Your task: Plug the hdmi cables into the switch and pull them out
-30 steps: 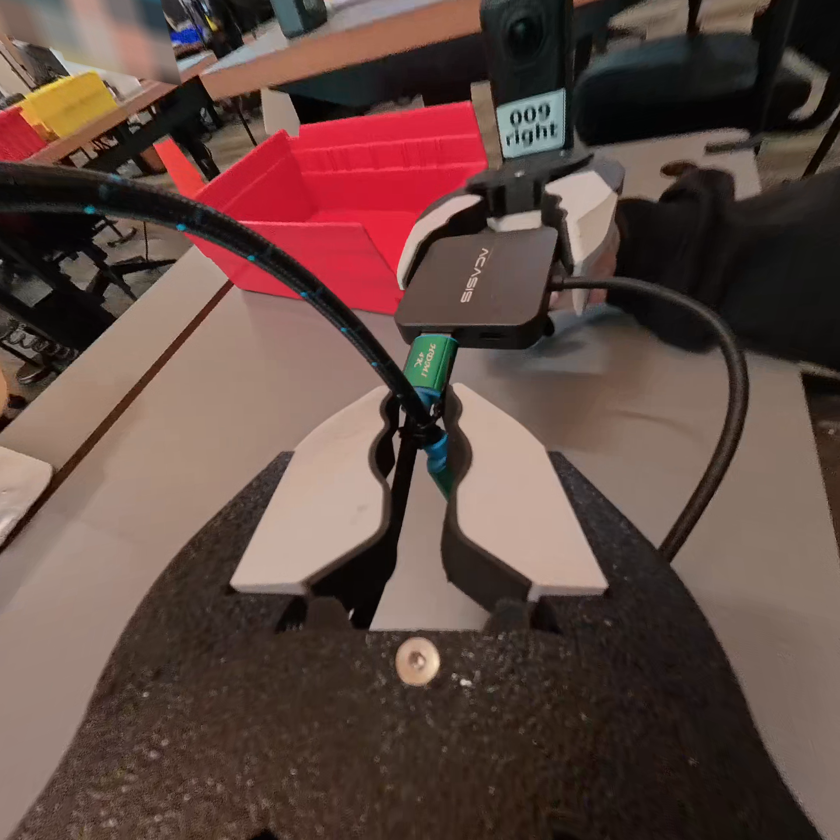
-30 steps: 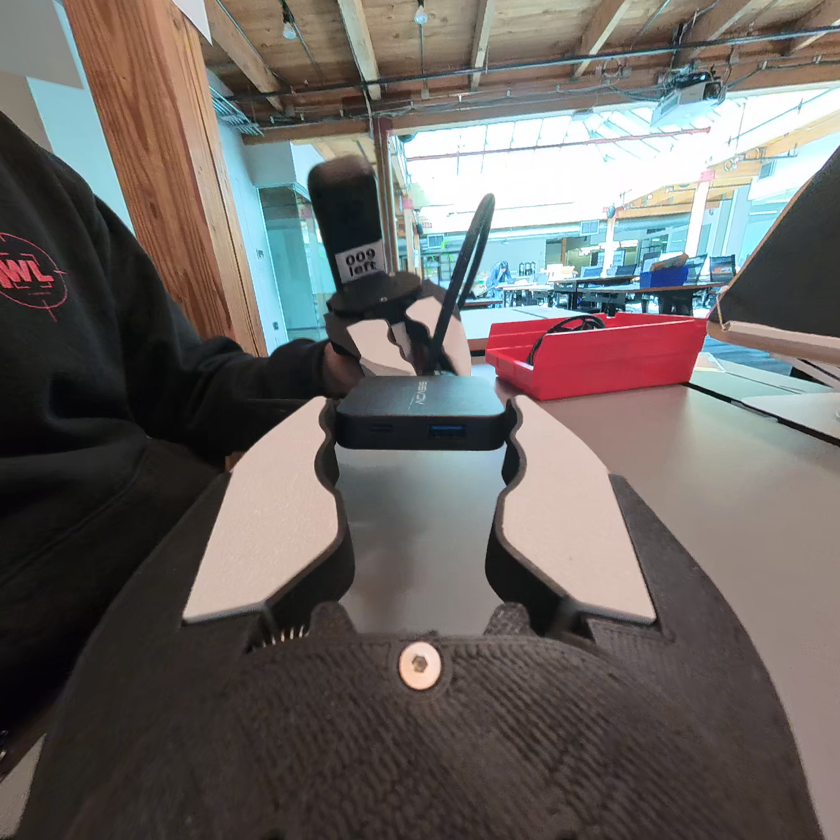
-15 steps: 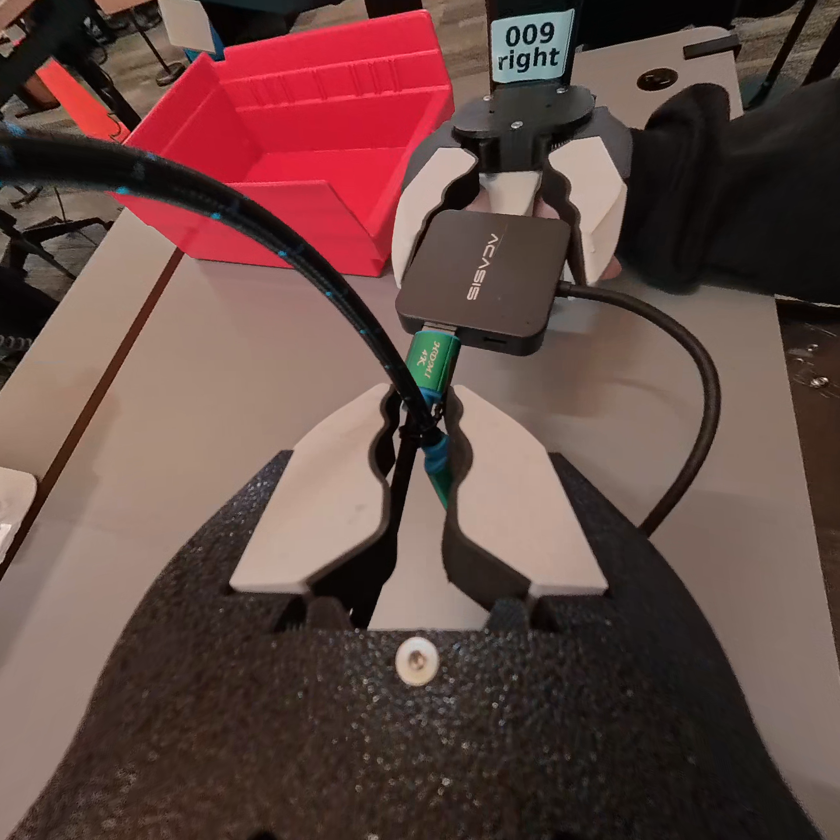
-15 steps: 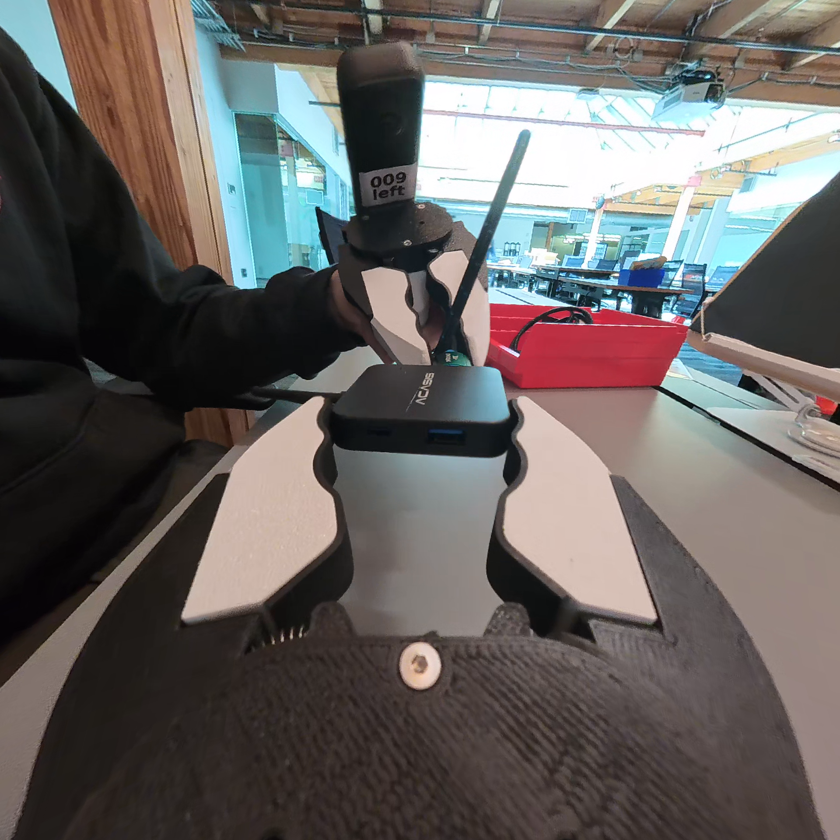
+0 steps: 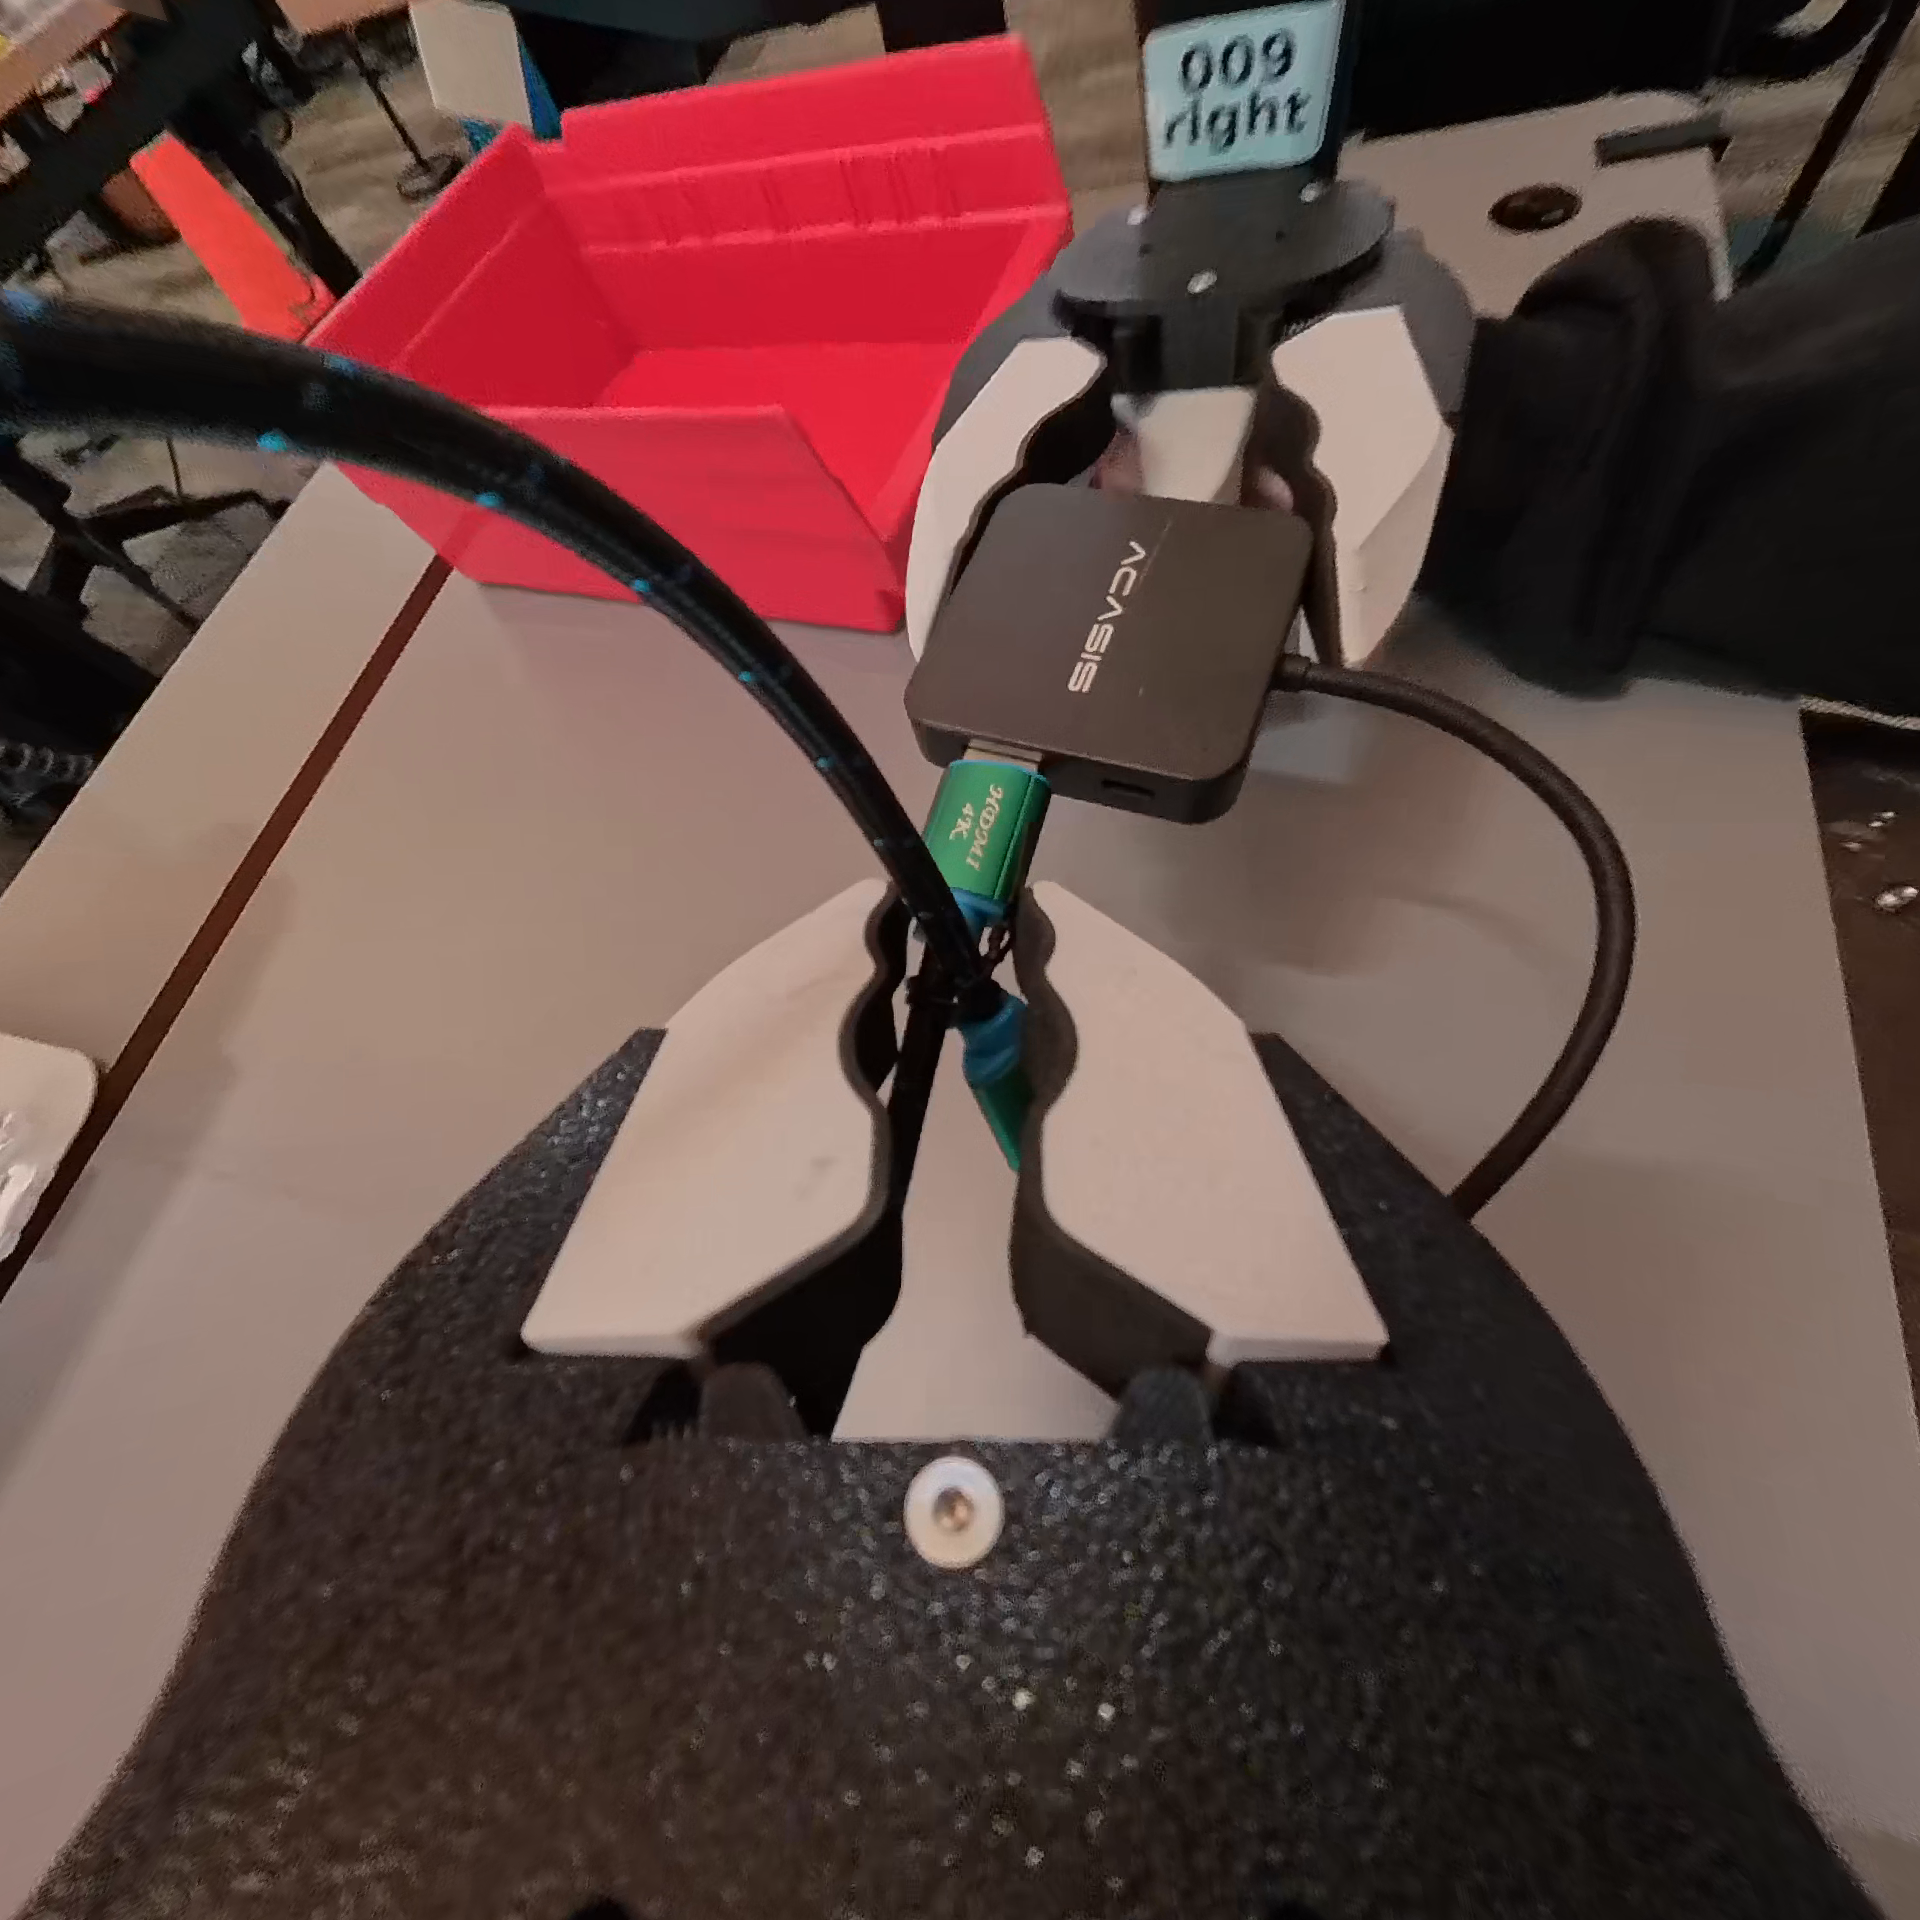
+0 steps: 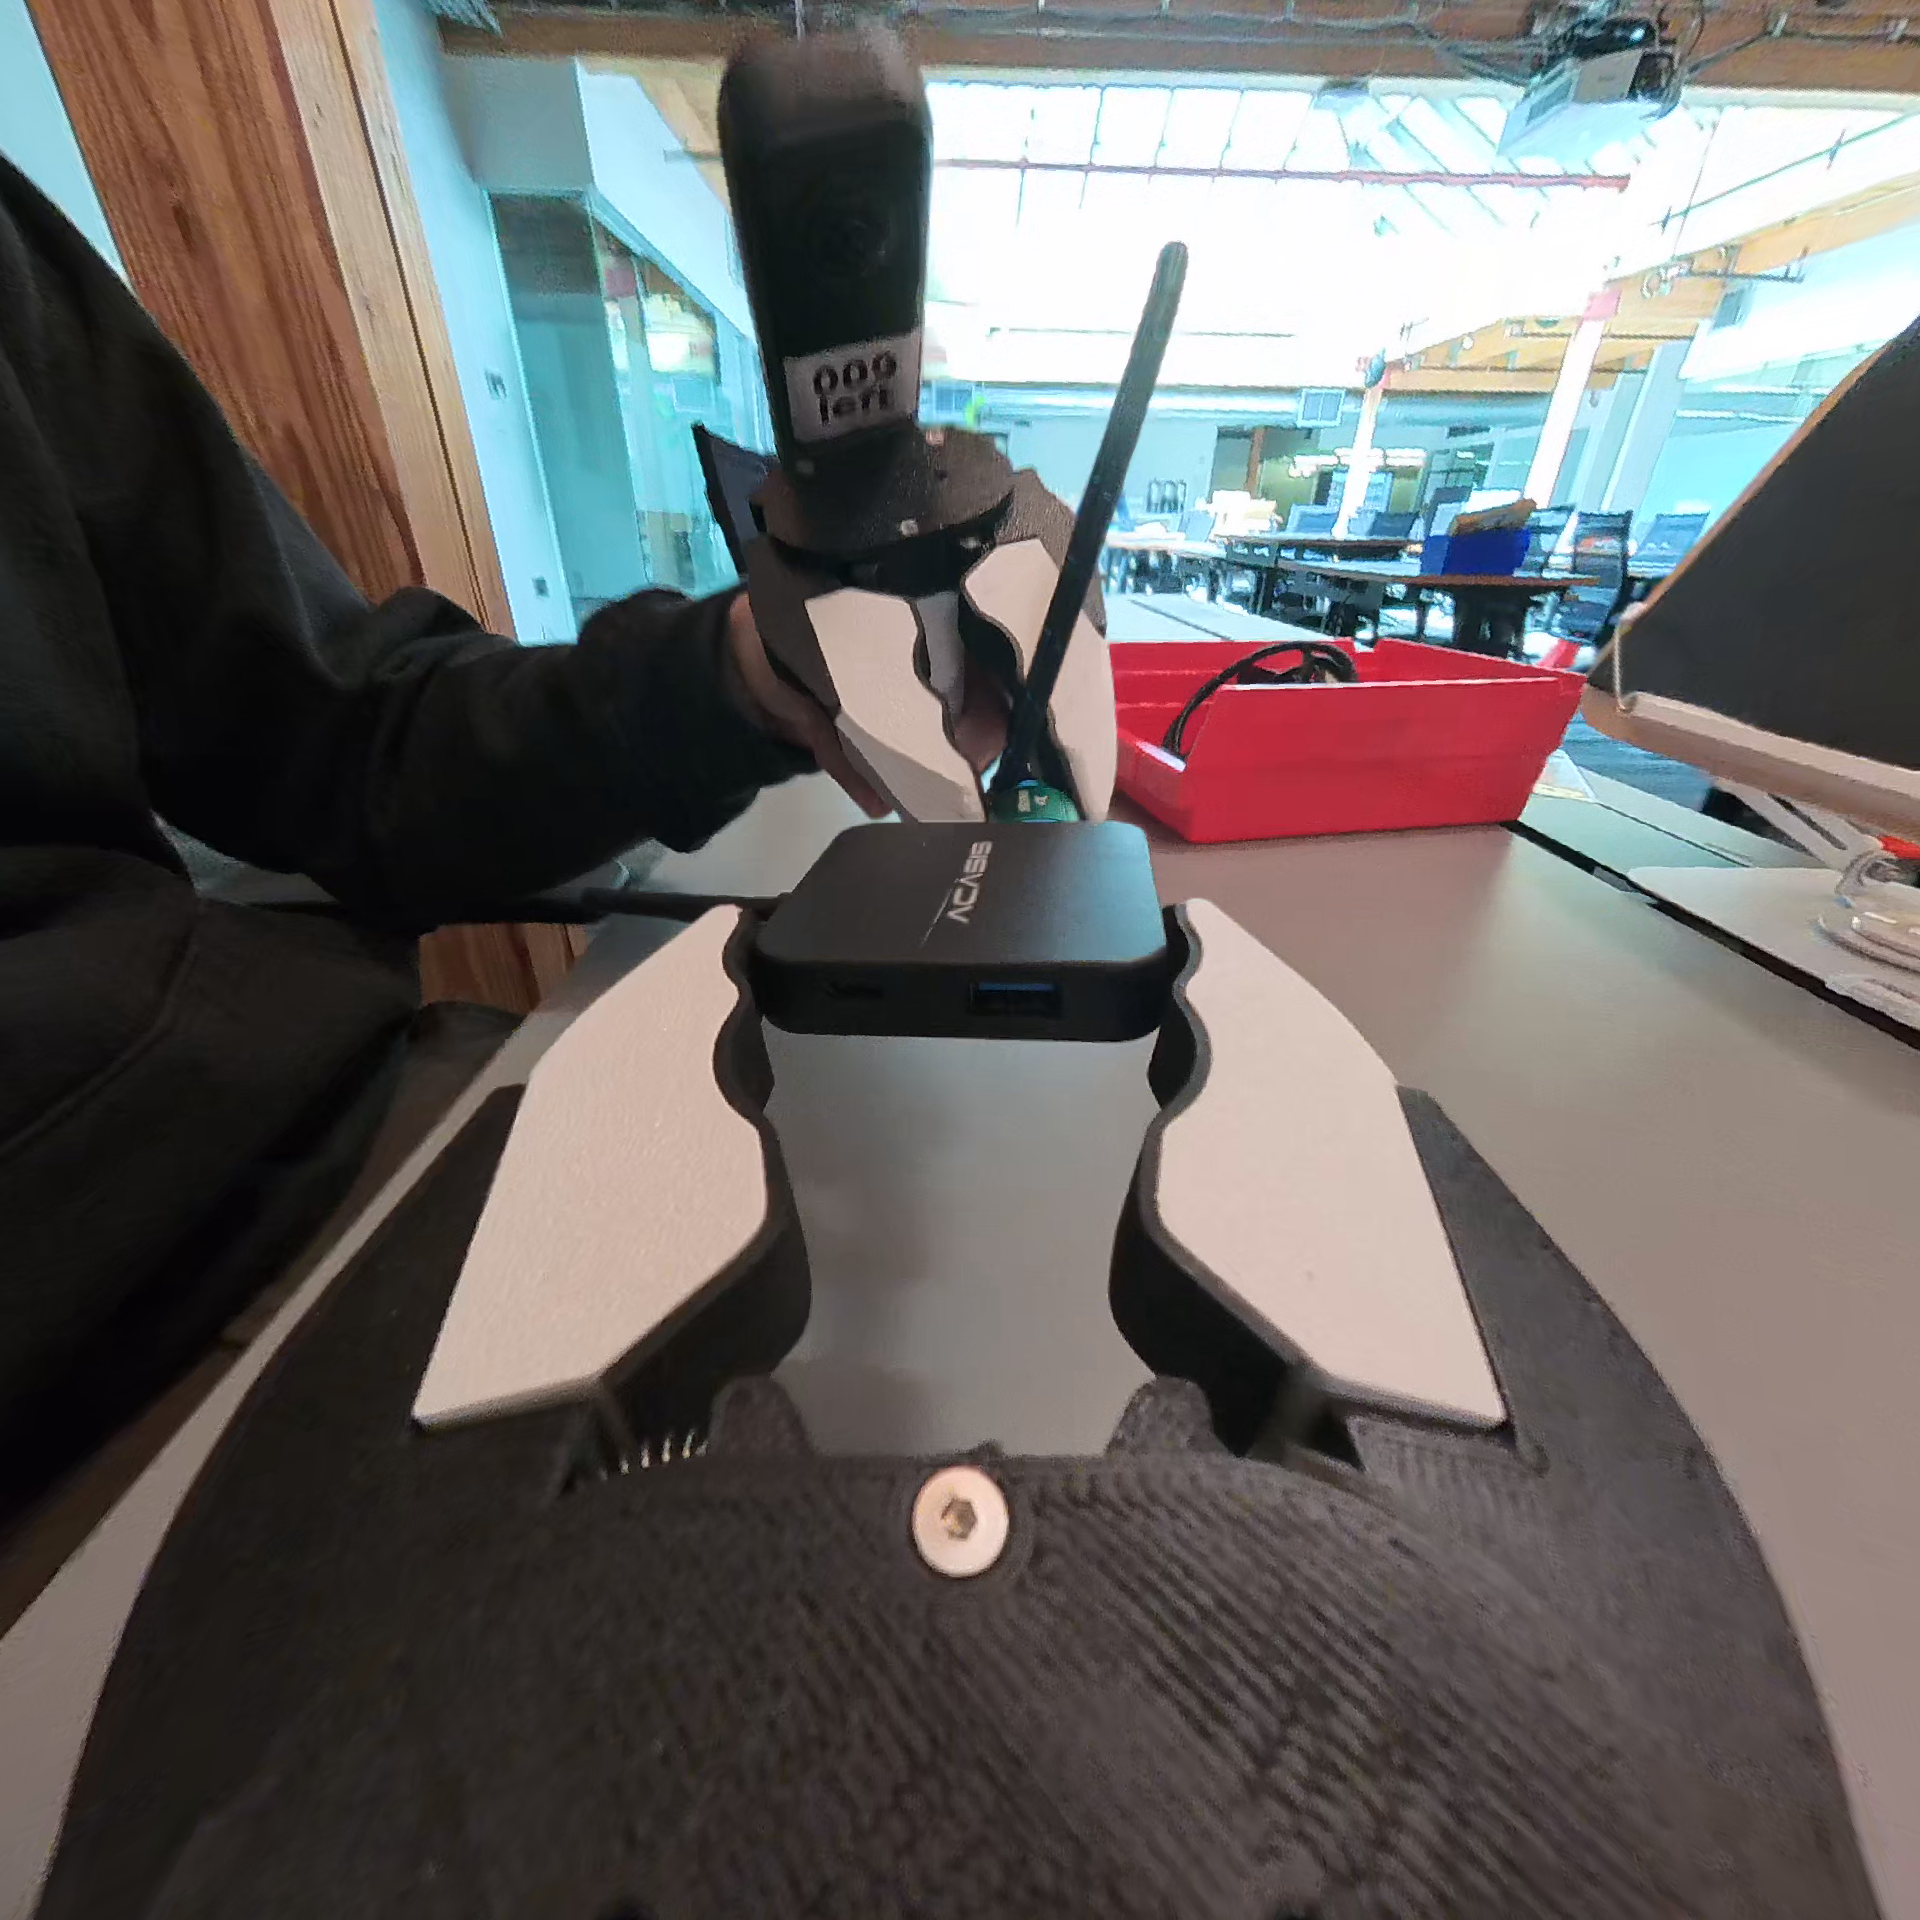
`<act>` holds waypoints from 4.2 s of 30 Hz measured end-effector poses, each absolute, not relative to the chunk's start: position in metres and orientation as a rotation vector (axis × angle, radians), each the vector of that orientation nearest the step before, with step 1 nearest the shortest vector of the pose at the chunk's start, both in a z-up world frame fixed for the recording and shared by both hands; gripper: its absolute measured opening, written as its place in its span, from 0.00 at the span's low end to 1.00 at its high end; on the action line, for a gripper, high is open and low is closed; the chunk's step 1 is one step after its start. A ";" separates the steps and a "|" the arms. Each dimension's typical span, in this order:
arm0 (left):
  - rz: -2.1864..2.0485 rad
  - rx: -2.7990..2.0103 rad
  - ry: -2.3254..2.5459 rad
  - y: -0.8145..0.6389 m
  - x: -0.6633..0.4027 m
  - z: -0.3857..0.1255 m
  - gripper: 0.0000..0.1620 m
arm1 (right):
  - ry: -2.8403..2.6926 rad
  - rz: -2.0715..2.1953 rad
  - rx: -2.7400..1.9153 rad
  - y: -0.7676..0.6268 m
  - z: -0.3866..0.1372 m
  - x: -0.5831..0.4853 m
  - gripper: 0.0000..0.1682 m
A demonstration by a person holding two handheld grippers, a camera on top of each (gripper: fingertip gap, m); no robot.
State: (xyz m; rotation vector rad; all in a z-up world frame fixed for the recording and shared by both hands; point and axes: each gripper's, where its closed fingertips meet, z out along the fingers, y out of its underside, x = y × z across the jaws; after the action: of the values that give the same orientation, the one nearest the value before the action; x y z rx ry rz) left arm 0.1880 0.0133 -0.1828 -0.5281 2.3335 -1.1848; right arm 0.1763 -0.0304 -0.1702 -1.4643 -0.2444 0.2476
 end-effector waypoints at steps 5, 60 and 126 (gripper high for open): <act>-1.295 -0.518 2.306 0.008 0.185 -0.177 0.12 | -0.232 0.311 -1.401 -0.034 -0.163 0.175 0.44; -1.206 -0.364 2.478 0.009 0.168 -0.162 0.08 | -0.304 0.325 -1.406 -0.040 -0.170 0.166 0.44; -1.345 -0.486 1.902 0.034 0.160 -0.115 0.25 | 0.130 -0.494 -1.421 -0.147 -0.096 0.277 0.44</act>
State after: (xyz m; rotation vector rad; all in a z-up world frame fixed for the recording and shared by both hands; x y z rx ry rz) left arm 0.1605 0.0342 -0.1148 -0.4857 1.9022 -1.3451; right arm 0.2767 -0.1474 -0.0961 -1.4208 0.1302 -0.4938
